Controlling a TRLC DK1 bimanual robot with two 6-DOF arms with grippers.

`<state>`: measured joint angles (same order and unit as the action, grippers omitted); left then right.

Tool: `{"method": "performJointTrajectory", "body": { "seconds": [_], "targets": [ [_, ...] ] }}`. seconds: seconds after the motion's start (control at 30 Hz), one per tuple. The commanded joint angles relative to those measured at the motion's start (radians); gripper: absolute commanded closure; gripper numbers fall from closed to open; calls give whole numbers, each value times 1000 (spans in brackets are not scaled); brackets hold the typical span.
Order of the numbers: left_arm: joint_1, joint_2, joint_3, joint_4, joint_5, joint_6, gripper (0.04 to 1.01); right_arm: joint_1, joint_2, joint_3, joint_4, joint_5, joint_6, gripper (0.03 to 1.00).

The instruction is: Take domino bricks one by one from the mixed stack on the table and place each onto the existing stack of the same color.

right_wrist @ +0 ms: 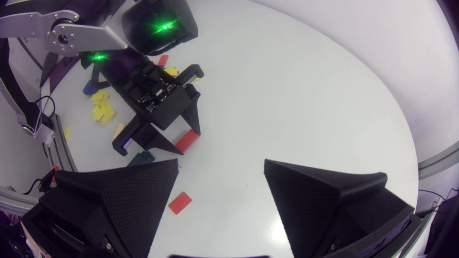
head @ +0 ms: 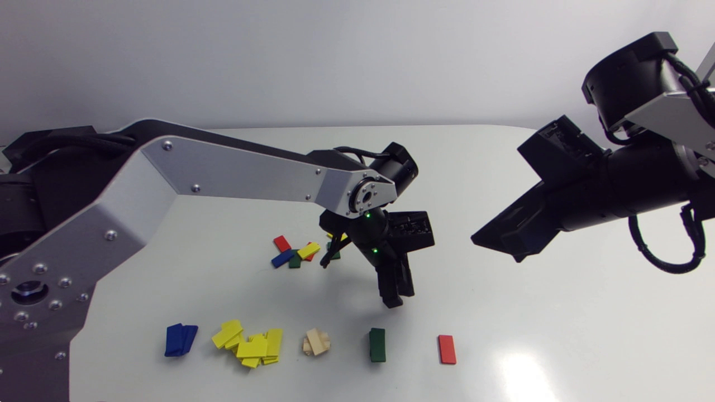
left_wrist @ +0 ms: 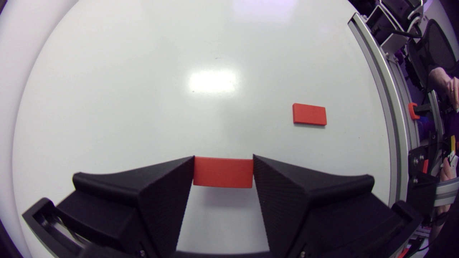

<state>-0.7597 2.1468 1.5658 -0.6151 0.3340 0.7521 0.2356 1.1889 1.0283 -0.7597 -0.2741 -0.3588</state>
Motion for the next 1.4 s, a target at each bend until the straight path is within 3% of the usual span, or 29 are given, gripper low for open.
{"method": "performJointTrajectory", "body": {
  "seconds": [0.0,0.13,0.2,0.37,0.6,0.73,1.0,1.17,1.37],
  "targets": [
    [-4,38,31,-23,5,30,543,-5,-15,-28,7,-4,17,198],
    [-4,59,65,-58,5,30,382,-4,-15,-30,8,-2,20,198],
    [-4,70,83,-92,5,36,357,-4,-17,-31,10,-2,23,198],
    [-4,70,83,-94,5,39,225,-4,-25,-31,10,-2,21,198],
    [28,7,43,-91,3,26,148,19,-9,-16,22,-2,-22,198],
    [103,-120,-30,-48,-3,-16,128,57,57,6,40,-4,-111,198],
    [309,-393,-271,69,-12,-91,115,99,299,38,112,-4,-364,198],
    [353,-481,-401,124,-32,-117,115,149,406,49,146,-2,-451,198],
    [353,-521,-549,229,-66,-145,111,214,480,29,192,16,-508,198]
  ]
}}
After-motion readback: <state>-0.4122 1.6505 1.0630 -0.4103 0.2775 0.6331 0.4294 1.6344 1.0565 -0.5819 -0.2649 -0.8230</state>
